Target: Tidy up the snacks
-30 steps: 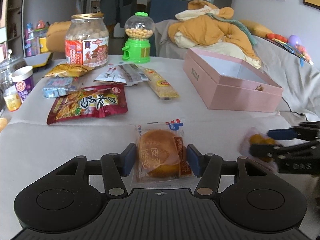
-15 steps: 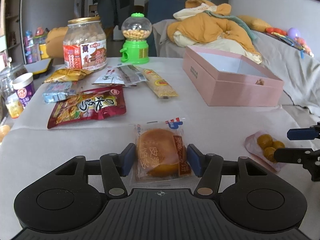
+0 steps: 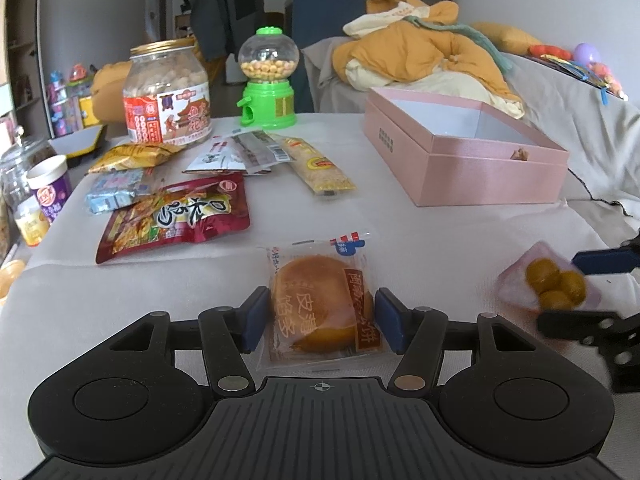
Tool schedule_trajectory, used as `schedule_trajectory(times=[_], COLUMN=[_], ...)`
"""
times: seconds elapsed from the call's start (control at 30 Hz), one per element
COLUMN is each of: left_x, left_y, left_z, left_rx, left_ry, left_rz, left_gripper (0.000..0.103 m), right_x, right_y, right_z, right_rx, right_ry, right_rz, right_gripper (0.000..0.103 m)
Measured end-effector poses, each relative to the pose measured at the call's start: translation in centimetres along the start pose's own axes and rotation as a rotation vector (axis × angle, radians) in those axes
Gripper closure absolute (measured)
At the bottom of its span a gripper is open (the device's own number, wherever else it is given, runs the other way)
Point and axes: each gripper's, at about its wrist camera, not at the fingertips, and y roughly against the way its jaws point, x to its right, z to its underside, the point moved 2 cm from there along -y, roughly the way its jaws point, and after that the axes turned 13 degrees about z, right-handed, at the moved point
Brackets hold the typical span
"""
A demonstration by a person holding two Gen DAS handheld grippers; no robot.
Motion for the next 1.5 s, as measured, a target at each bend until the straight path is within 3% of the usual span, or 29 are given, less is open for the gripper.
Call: schedule_trajectory(times=[0.17,0.23,0.3,0.4,0.47,0.53,0.63,0.7,0.77,0.87,1.0,1.13,1.33,1.5], left_x=[-0.4,0.3,1.4,3.7,5.1,5.8,5.4,4.3,3.5,3.5,5.2,5.9,5.2,3.5], left_y=[0.6,1.2,1.5,0.9,-0.5,-3.3,-9.1,-10.5,-10.0,-7.9,-5.7,-5.5,-4.1,-2.2], left_z=[-0.1,-1.1,-3.4,-8.9,-12.7,-15.7,-18.0,-17.8,-16.9,-14.5,-11.8,-9.5,-6.6,-6.0], left_rx=[0.023,0.043,0.065,0.125,0.173,0.202,0.139,0.141,0.143,0.122,0.028,-0.020,-0.050,-0.041], left_ry=[0.040,0.034,0.007,-0.030,-0.039,-0.016,0.076,0.133,0.126,0.054,-0.078,-0.086,-0.117,-0.094], left_rz=[0.014,0.060,0.125,0.209,0.276,0.335,0.370,0.362,0.356,0.380,0.420,0.431,0.356,0.265], left_gripper=[0.043,0.044,0.045,0.056,0.068,0.066,0.066,0.067,0.067,0.067,0.067,0.067,0.067,0.067], right_x=[1.5,2.5,3.5,4.6,5.3,6.0,6.9,7.6,8.2,9.2,9.4,10.2,11.1,7.8], right_y=[1.5,1.9,2.2,2.3,2.3,2.1,1.8,1.8,1.8,1.6,-0.1,-1.8,-5.0,-5.6], right_z=[-0.6,-0.9,-1.0,-1.0,-1.1,-1.0,-1.1,-1.1,-1.0,-0.7,-0.3,-0.4,-1.7,-2.5], right_rx=[0.054,0.068,0.085,0.099,0.106,0.109,0.108,0.108,0.116,0.110,0.068,0.024,-0.015,-0.040], right_ry=[-0.035,-0.057,-0.077,-0.087,-0.102,-0.125,-0.150,-0.163,-0.171,-0.176,-0.181,-0.280,-0.280,-0.236], right_rz=[0.015,0.030,0.051,0.081,0.095,0.101,0.115,0.128,0.139,0.130,0.127,0.145,0.286,0.085], right_gripper=[0.033,0.033,0.033,0.033,0.032,0.032,0.032,0.032,0.032,0.032,0.032,0.032,0.032,0.032])
